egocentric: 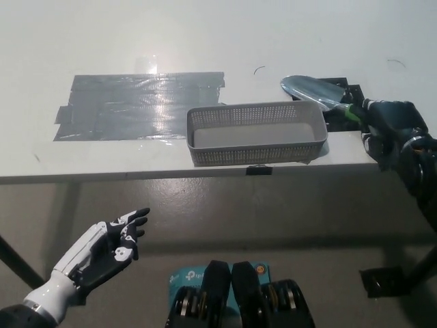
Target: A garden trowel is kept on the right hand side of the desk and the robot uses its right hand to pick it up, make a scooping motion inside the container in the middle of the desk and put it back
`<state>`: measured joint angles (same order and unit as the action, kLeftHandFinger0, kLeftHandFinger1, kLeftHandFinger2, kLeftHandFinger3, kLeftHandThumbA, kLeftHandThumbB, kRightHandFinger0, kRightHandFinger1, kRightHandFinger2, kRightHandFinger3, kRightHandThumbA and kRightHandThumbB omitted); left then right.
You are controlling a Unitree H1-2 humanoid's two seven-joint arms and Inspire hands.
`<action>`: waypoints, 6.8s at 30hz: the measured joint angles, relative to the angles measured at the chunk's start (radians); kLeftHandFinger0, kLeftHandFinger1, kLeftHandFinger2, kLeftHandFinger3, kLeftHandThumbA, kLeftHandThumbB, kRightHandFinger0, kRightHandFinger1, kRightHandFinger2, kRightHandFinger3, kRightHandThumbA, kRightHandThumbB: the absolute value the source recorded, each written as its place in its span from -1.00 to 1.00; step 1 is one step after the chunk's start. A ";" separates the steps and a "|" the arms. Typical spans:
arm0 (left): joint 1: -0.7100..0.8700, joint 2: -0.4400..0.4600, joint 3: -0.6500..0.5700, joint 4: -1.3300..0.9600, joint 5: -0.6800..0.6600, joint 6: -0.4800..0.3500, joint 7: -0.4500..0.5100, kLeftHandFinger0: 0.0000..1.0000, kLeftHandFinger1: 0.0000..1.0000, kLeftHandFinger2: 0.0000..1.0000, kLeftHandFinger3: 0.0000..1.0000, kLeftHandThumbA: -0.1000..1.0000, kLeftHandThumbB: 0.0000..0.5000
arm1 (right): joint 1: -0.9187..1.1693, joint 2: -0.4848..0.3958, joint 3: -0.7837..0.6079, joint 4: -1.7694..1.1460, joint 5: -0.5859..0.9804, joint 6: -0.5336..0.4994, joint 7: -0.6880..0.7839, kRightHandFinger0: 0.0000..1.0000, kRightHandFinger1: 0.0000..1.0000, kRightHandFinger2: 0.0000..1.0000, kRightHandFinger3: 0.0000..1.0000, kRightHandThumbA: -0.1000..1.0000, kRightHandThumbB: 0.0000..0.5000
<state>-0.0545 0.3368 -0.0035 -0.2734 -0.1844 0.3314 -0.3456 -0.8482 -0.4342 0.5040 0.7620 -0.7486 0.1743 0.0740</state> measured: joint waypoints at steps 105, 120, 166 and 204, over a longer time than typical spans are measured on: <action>-0.071 0.010 -0.002 0.034 -0.012 -0.002 -0.032 1.00 1.00 1.00 1.00 0.62 -0.24 | -0.066 -0.378 0.206 -0.388 -0.248 -0.630 -0.043 -1.00 -1.00 -0.43 -0.86 -1.00 -0.87; -0.085 0.010 -0.008 0.035 -0.012 0.006 -0.042 1.00 1.00 1.00 1.00 0.65 -0.21 | -0.132 -0.394 0.327 -0.398 -0.281 -0.636 -0.156 -1.00 -1.00 -0.86 -1.00 -1.00 -0.89; -0.091 0.003 -0.047 0.036 -0.010 0.018 -0.042 1.00 1.00 1.00 1.00 0.68 -0.04 | -0.053 -0.004 -0.240 -0.279 0.011 -0.519 0.023 -1.00 -0.51 0.02 -0.22 -1.00 -0.38; -0.064 0.001 -0.029 0.034 -0.011 0.016 -0.041 1.00 1.00 1.00 1.00 0.74 0.00 | -0.013 -0.058 -0.112 0.084 0.022 -0.322 0.064 -0.61 0.10 0.59 0.78 -1.00 -0.91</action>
<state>-0.1184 0.3376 -0.0327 -0.2395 -0.1952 0.3472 -0.3871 -0.8609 -0.4920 0.3924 0.8464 -0.7263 -0.1472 0.1384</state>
